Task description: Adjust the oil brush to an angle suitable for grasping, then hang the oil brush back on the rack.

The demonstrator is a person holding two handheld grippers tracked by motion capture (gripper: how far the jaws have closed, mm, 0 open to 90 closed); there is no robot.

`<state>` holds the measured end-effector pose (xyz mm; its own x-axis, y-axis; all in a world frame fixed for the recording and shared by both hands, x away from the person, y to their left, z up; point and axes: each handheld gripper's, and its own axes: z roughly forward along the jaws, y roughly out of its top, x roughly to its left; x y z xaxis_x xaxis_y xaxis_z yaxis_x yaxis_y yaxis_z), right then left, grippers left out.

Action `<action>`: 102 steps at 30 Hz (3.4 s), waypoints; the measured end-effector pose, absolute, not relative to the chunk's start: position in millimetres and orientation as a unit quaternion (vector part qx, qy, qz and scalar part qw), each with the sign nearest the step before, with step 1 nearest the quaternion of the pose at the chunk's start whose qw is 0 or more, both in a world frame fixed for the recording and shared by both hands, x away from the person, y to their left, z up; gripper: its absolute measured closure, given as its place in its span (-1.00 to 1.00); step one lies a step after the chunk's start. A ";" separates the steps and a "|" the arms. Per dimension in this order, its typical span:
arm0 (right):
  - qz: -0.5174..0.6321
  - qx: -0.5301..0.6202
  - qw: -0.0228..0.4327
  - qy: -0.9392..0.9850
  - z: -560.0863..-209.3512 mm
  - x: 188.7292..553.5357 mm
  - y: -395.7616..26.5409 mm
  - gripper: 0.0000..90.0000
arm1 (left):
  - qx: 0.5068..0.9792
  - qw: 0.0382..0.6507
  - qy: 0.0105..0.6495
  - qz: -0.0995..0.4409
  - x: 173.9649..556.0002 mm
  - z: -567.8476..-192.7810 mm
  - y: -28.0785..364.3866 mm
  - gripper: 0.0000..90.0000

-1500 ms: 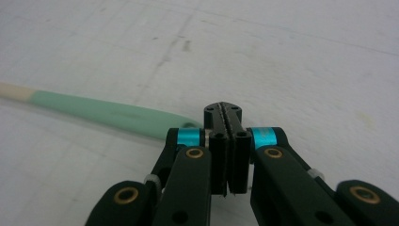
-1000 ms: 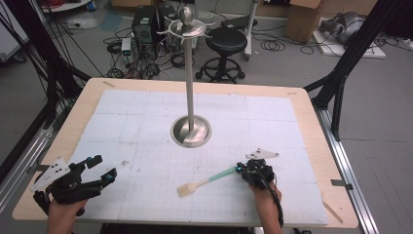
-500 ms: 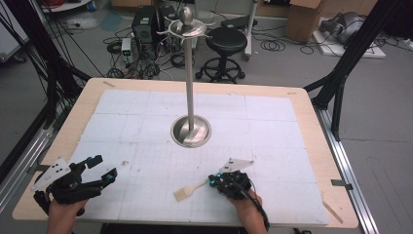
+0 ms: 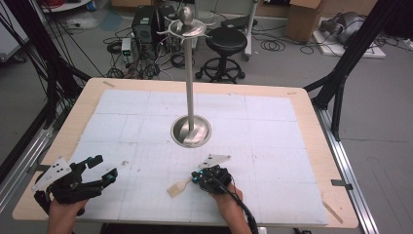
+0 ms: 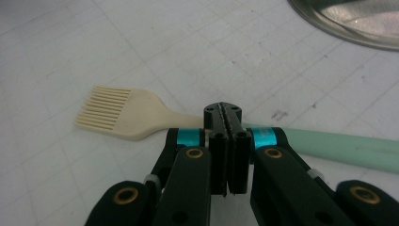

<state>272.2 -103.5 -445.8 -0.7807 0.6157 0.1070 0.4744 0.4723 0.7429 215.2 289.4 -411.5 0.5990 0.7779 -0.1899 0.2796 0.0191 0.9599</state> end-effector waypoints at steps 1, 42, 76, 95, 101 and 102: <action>0.404 0.315 0.084 0.854 -445.8 271.9 -101.3 0.99 | 0.667 0.595 0.397 0.210 215.0 -411.4 289.6 -0.54; 0.485 0.440 0.300 0.694 -391.7 210.7 -295.6 -0.65 | 0.674 0.610 0.370 0.191 213.8 -408.9 272.5 -0.54; 0.490 0.438 0.272 0.703 -400.8 217.5 -297.2 -0.64 | 0.789 0.522 0.308 0.104 279.6 -406.0 160.9 -0.39; 0.490 0.439 0.268 0.704 -400.8 216.6 -298.0 -0.64 | 0.867 0.400 0.287 0.078 302.0 -439.4 97.4 0.20; 0.489 0.439 0.268 0.704 -400.7 216.4 -297.8 -0.64 | 0.880 0.383 0.264 0.098 298.9 -439.7 93.1 0.40; 0.489 0.440 0.268 0.704 -400.6 216.4 -297.8 -0.64 | 0.882 0.381 0.259 0.103 297.8 -439.8 92.2 0.45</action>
<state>216.4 -297.8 -400.6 -0.4685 0.8819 0.0530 0.3572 0.1342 0.9244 297.8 92.2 -439.8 0.8450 0.5346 -0.0159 0.3777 -0.5754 0.7254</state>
